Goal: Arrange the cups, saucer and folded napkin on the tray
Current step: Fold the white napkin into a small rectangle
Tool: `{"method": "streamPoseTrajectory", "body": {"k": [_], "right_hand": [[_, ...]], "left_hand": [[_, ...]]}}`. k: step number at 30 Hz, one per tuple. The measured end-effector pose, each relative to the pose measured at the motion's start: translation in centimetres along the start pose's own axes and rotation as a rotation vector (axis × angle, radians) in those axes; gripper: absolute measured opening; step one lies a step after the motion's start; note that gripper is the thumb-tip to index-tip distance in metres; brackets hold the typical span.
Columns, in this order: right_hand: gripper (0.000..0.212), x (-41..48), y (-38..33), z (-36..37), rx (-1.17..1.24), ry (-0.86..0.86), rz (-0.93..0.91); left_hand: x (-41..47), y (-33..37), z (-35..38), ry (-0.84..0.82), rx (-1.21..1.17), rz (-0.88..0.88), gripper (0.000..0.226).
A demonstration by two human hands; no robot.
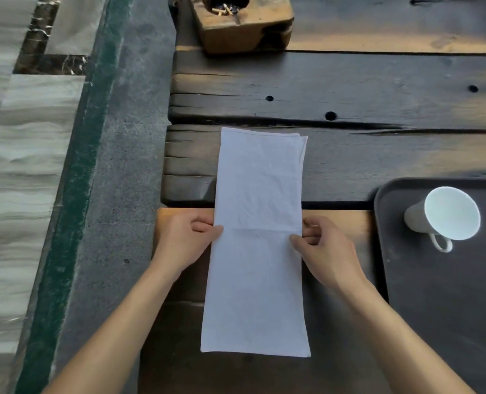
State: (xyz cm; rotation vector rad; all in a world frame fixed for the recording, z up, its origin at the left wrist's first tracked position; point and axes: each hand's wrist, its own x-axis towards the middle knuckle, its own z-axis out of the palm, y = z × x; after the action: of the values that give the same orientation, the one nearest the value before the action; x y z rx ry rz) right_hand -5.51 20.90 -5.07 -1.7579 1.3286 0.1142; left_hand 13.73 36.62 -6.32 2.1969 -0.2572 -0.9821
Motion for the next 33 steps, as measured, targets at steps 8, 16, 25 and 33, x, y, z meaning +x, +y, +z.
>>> {"method": "streamPoseTrajectory", "body": {"k": [8, 16, 25, 33], "right_hand": [[0.018, 2.4, -0.6, 0.3, 0.062, -0.142, 0.093], [0.023, 2.2, 0.5, -1.1, 0.219, -0.139, -0.055], [0.023, 1.5, 0.1, -5.0, 0.236, -0.124, -0.267], [0.029, 1.6, -0.8, -6.9, 0.007, -0.09, -0.431]], "left_hand": [[-0.5, -0.2, 0.4, -0.089, -0.016, -0.062, 0.019], [-0.8, -0.5, -0.7, -0.167, -0.268, 0.031, 0.065], [-1.3, 0.7, -2.6, -0.085, -0.024, 0.287, 0.03], [-2.0, 2.4, -3.4, 0.035, 0.18, 0.478, 0.021]]}}
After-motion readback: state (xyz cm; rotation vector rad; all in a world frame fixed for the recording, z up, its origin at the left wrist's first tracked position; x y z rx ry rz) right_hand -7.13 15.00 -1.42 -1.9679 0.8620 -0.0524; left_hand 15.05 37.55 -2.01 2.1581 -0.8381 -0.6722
